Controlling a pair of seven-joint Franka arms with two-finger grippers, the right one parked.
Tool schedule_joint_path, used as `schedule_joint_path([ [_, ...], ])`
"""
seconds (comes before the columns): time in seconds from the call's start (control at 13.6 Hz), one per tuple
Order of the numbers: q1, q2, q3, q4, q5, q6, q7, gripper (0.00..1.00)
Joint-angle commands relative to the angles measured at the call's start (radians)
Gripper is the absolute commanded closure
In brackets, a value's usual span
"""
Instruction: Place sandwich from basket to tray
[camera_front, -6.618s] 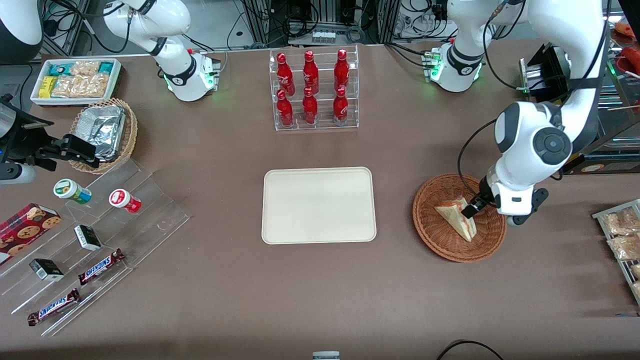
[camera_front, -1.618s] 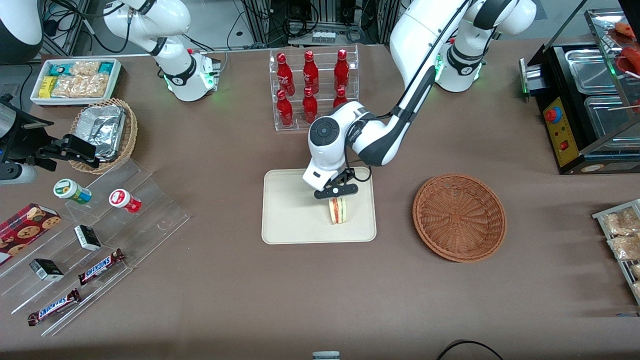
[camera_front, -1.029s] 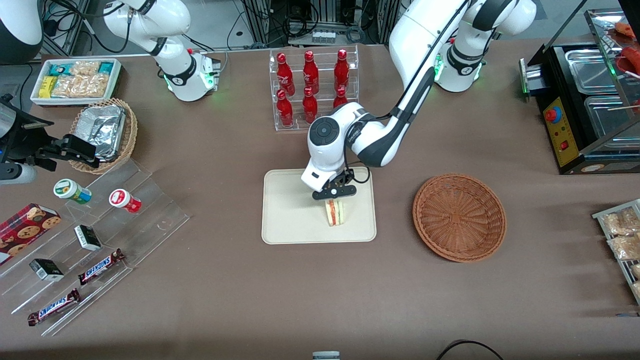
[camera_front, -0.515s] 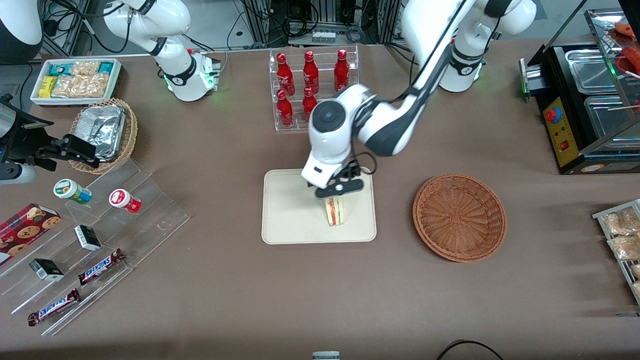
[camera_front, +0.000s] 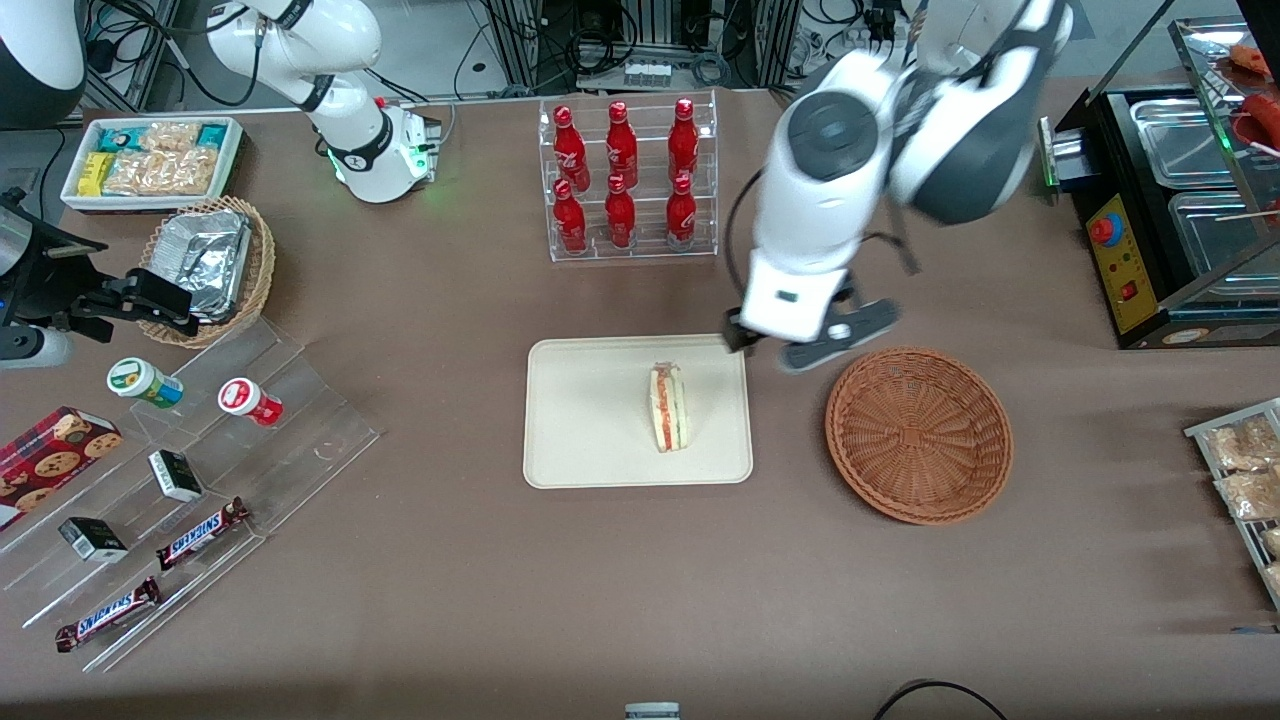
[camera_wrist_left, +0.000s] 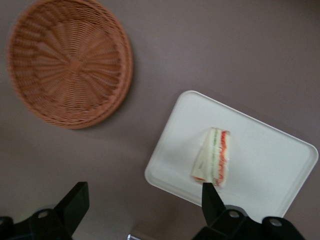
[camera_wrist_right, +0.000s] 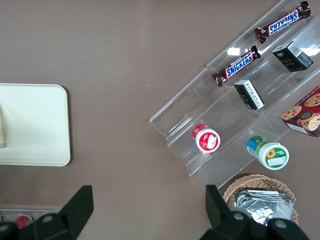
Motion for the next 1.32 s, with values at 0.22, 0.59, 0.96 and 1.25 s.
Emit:
schedule_joint_path([
  [0.22,-0.009,-0.149,0.214,-0.033,-0.008,-0.196,0.308,0.01],
  [0.59,-0.006,-0.196,0.384,-0.032,-0.006,-0.271,0.595,0.01],
  [0.96,0.283,-0.224,0.252,-0.030,-0.014,-0.297,0.830,0.01],
  [1.25,0.622,-0.265,-0.007,-0.040,-0.020,-0.305,0.981,0.01],
])
